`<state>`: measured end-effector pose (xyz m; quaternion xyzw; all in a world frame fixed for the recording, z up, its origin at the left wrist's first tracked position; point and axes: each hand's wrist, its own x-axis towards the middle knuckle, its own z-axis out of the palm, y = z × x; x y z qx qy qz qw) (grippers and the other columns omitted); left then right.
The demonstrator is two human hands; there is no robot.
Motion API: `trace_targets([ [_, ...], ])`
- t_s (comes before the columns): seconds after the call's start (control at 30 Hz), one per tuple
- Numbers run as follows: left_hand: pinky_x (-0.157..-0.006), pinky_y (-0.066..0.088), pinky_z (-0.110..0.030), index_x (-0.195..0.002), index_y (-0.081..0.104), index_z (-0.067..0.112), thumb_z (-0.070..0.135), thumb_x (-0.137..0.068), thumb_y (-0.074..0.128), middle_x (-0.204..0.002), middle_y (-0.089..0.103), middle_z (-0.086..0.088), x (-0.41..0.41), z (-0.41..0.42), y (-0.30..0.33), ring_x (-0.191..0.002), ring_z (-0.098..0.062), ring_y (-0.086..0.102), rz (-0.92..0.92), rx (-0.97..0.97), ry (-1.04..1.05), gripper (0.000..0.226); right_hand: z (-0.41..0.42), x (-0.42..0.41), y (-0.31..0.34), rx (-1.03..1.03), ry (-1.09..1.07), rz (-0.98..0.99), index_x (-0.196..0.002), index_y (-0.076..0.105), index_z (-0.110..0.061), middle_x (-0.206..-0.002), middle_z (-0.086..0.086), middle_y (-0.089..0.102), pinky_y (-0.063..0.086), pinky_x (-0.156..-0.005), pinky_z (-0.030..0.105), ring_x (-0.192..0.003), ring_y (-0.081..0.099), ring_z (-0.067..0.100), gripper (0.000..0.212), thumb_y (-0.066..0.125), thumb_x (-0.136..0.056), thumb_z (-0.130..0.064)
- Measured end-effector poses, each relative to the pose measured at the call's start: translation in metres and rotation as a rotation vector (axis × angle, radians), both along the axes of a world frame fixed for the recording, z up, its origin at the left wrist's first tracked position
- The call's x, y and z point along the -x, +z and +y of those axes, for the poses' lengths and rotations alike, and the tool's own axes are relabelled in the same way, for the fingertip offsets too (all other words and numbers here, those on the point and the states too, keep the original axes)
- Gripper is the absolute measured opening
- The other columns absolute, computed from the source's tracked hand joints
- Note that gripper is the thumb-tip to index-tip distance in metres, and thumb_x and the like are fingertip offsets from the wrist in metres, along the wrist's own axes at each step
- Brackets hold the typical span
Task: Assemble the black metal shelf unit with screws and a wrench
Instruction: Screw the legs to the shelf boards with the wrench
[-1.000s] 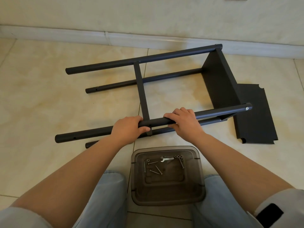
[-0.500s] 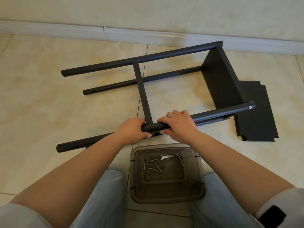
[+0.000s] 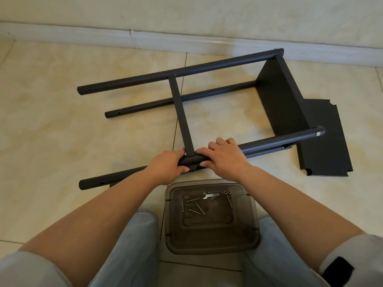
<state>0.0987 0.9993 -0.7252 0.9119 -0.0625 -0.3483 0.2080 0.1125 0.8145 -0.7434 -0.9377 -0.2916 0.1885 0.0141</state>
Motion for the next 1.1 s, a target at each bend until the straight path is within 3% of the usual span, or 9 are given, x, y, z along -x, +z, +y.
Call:
trace_targets([
  [0.2,-0.091,0.044,-0.032,-0.146,0.026,0.020,0.022,-0.093,0.057,-0.132,0.053,-0.006,0.002,0.000,-0.005,-0.110,-0.023,0.054,-0.086,0.009,-0.039,0.061,-0.004,-0.009,0.003,0.019,0.024,0.036,-0.141,0.031,-0.036,-0.124,-0.004,0.052,0.029,-0.095,0.035,-0.116,0.041,0.019,0.044,0.027,-0.099,-0.050],
  [0.3,-0.107,0.038,-0.033,-0.151,-0.002,0.025,0.021,-0.090,0.062,-0.157,0.009,-0.001,0.005,-0.001,-0.009,-0.134,-0.021,0.033,-0.184,0.084,0.024,0.089,-0.006,-0.007,0.001,-0.011,-0.009,0.017,-0.136,0.040,-0.032,-0.119,-0.003,0.054,0.031,-0.094,0.035,-0.113,0.043,0.020,0.043,0.035,-0.097,-0.049],
  [0.37,-0.113,0.028,-0.035,-0.150,-0.007,0.031,0.022,-0.091,0.061,-0.156,-0.019,0.005,0.005,-0.001,-0.012,-0.142,-0.021,0.011,-0.233,0.034,-0.056,0.090,-0.008,0.002,0.002,-0.128,-0.006,-0.147,-0.122,0.056,-0.023,-0.109,0.003,0.058,0.040,-0.087,0.036,-0.102,0.051,0.023,0.037,0.048,-0.092,-0.042],
  [0.43,-0.115,0.023,-0.037,-0.150,-0.007,0.030,0.025,-0.094,0.056,-0.154,-0.028,0.005,0.005,0.000,-0.017,-0.144,-0.023,0.000,-0.263,-0.045,-0.169,0.085,-0.008,0.018,0.004,-0.277,0.080,-0.321,-0.100,0.063,-0.016,-0.091,0.004,0.060,0.046,-0.071,0.034,-0.081,0.055,0.021,0.024,0.056,-0.085,-0.034],
  [0.5,-0.115,0.023,-0.039,-0.149,-0.011,0.030,0.031,-0.095,0.053,-0.153,-0.031,0.003,0.004,0.003,-0.021,-0.144,-0.024,-0.006,-0.298,-0.127,-0.232,0.084,-0.005,0.038,0.001,-0.376,0.250,-0.266,-0.086,0.061,-0.015,-0.078,0.001,0.057,0.045,-0.061,0.026,-0.068,0.051,0.015,0.015,0.055,-0.083,-0.028],
  [0.57,-0.116,0.020,-0.042,-0.148,-0.015,0.033,0.039,-0.095,0.050,-0.153,-0.031,0.002,0.004,0.007,-0.025,-0.145,-0.024,-0.008,-0.348,-0.215,-0.286,0.084,0.000,0.060,-0.007,-0.353,0.362,-0.022,-0.085,0.061,-0.016,-0.076,-0.001,0.056,0.046,-0.063,0.022,-0.066,0.049,0.011,0.014,0.051,-0.088,-0.026],
  [0.7,-0.117,0.012,-0.047,-0.146,-0.016,0.039,0.044,-0.093,0.050,-0.154,-0.029,0.003,0.001,0.013,-0.028,-0.145,-0.025,-0.009,-0.407,-0.272,-0.326,0.085,0.008,0.091,-0.040,-0.131,0.291,0.313,-0.122,0.053,-0.012,-0.117,0.008,0.057,0.049,-0.086,0.033,-0.102,0.057,0.021,0.028,0.041,-0.099,-0.021],
  [0.93,-0.118,0.012,-0.046,-0.145,-0.017,0.041,0.042,-0.092,0.053,-0.154,-0.027,0.005,0.001,0.015,-0.034,-0.145,-0.024,-0.006,-0.423,-0.248,-0.314,0.088,0.030,0.084,-0.083,0.051,0.102,0.306,-0.132,0.044,-0.013,-0.119,0.012,0.061,0.040,-0.071,0.034,-0.102,0.060,0.030,0.034,0.041,-0.099,-0.018],
  [1.1,-0.118,0.013,-0.046,-0.145,-0.017,0.041,0.041,-0.092,0.054,-0.154,-0.027,0.006,0.001,0.015,-0.036,-0.145,-0.023,-0.005,-0.424,-0.228,-0.306,0.089,0.050,0.088,-0.093,0.145,0.089,0.316,-0.134,0.044,-0.009,-0.123,0.013,0.059,0.046,-0.081,0.036,-0.106,0.059,0.029,0.037,0.045,-0.097,-0.013],
])
